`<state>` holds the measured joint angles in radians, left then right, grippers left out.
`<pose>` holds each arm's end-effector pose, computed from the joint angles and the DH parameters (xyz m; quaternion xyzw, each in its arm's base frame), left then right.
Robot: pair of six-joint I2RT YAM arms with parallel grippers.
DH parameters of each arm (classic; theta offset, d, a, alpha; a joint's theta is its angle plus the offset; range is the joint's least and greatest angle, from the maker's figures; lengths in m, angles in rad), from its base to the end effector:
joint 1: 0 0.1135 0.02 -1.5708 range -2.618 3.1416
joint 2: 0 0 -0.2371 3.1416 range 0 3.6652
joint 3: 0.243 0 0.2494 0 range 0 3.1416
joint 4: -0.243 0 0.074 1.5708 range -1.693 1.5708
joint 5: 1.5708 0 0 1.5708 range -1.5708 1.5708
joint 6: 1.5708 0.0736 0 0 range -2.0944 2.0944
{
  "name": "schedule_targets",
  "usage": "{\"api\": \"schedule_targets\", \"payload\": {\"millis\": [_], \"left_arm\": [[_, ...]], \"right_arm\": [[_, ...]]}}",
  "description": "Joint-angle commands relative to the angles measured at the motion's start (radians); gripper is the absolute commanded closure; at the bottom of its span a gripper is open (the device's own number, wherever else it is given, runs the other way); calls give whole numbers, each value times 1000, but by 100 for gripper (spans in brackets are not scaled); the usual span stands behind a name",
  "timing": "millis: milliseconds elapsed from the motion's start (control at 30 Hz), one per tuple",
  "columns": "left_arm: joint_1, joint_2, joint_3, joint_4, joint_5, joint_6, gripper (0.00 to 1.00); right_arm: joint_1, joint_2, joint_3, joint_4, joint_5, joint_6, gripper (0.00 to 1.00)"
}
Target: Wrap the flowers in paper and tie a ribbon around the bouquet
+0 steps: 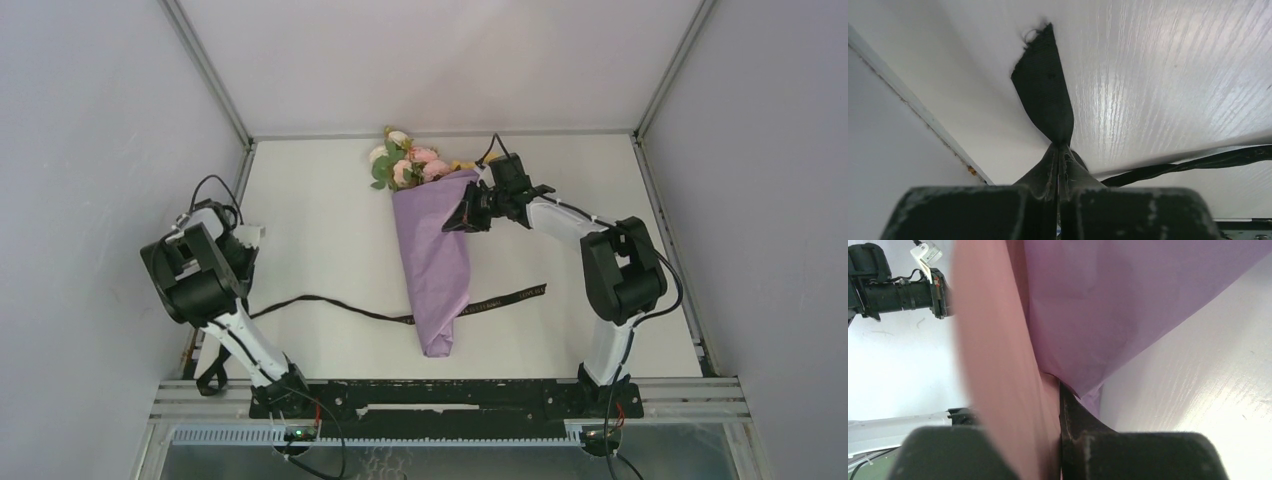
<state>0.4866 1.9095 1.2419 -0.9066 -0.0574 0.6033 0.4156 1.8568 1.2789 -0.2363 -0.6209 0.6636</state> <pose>0.2858 0.1560 0.0869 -0.0583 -0.9979 -0.0237 0.0163 0.3618 0.2065 0.1617 -0.0025 0.8920 0.4242 0.1559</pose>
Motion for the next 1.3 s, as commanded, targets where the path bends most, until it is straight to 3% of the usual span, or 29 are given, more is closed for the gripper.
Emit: {"api": "schedule_targets", "payload": {"millis": [0,67,167,300,433,633,700,833,900,1067,1267], "left_arm": [[44,-20,-110,165,95,23,100],[45,-116,-125,200,155,14,100],[35,-263,-93,110,396,15,100],[-89,-380,14,-29,597,-38,100],[-331,-487,161,-102,687,-109,100],[-751,-506,636,-168,800,-284,100],[-842,-499,631,-90,846,-369,100],[-876,-413,404,163,809,-546,100],[-877,-289,362,186,810,-590,100],[-942,10,409,189,821,-608,100],[-1002,172,440,187,727,-569,100]], "right_arm": [[10,-71,-9,40,-7,-9,100],[14,-76,-21,63,-13,6,100],[23,-89,-47,87,-14,19,100],[27,-99,-106,157,-26,61,100],[35,-89,-154,208,-15,84,100],[39,-56,-215,294,-4,110,100],[32,-56,-248,337,1,125,100],[22,-60,-276,344,41,118,98],[23,-53,-277,340,44,110,93],[28,-35,-287,333,60,97,79],[23,-89,-297,275,125,41,59]]}}
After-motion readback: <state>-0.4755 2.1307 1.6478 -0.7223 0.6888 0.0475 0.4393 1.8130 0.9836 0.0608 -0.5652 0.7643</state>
